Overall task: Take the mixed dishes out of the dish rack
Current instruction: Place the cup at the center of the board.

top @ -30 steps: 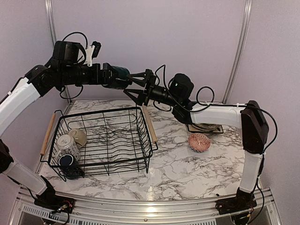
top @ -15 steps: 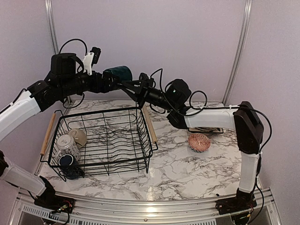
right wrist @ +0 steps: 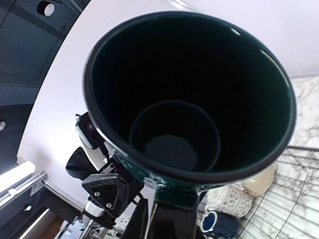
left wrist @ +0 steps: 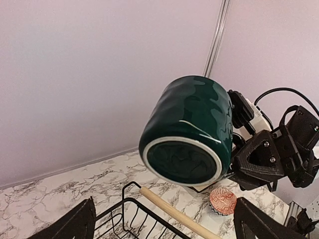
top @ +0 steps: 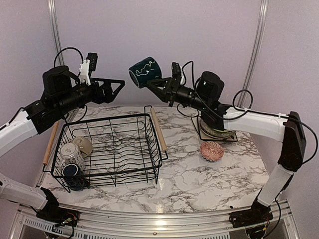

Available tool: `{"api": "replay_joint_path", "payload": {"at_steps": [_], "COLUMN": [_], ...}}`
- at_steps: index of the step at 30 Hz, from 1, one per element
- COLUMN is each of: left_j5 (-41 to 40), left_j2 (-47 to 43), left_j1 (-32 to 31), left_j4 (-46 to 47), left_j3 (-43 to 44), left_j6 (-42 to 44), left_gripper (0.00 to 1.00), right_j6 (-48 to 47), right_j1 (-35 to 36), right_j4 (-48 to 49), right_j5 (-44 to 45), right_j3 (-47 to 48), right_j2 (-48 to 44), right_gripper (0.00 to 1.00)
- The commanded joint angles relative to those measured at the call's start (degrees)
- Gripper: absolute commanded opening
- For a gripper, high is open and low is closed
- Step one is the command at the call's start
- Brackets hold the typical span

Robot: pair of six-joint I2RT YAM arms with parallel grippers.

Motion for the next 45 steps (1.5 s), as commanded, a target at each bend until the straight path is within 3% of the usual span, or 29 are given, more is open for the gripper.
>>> {"api": "replay_joint_path", "payload": {"at_steps": [1, 5, 9, 13, 18, 22, 25, 30, 45], "left_j5": [-3.63, -9.71, -13.84, -15.17, -16.34, -12.88, -12.11, -17.89, -20.67], "left_j2": [-2.29, -2.58, -4.26, -5.31, -4.32, -0.27, 1.23, 5.20, 12.47], "left_j1": [0.27, 0.61, 3.34, 8.18, 13.01, 14.20, 14.28, 14.22, 14.40], "left_j4": [0.74, -11.19, -23.48, -37.33, -53.73, -61.89, -64.92, -69.77, -72.07], "left_j3": [2.49, 6.64, 8.03, 8.48, 8.53, 7.55, 6.89, 6.80, 6.62], "left_j6": [-4.68, -7.30, -10.39, -12.65, -12.75, -12.17, -11.17, -9.60, -5.82], "left_gripper": [0.99, 0.99, 0.99, 0.99, 0.99, 0.99, 0.99, 0.99, 0.99], "right_j6": [-22.92, -31.69, -50.19, -61.01, -65.89, -66.93, -67.57, -68.45, -67.74], "right_j1": [-4.38, -9.60, -10.80, -10.95, -12.05, -12.08, -12.06, -12.06, -12.06], "right_j4": [-11.83, -20.51, -29.50, -27.20, -22.36, -19.35, -16.79, -14.09, -11.22], "right_j5": [11.05, 13.22, 24.18, 33.62, 38.41, 40.10, 40.56, 40.04, 39.04], "right_j3": [-2.36, -6.75, -7.02, -9.99, -11.33, -11.97, -12.67, -12.42, -12.92], "right_j2": [-10.41, -15.09, -14.59, -12.13, -5.55, 0.22, 3.42, 8.22, 14.99], "right_gripper": [0.00, 0.00, 0.00, 0.00, 0.00, 0.00, 0.00, 0.00, 0.00]}}
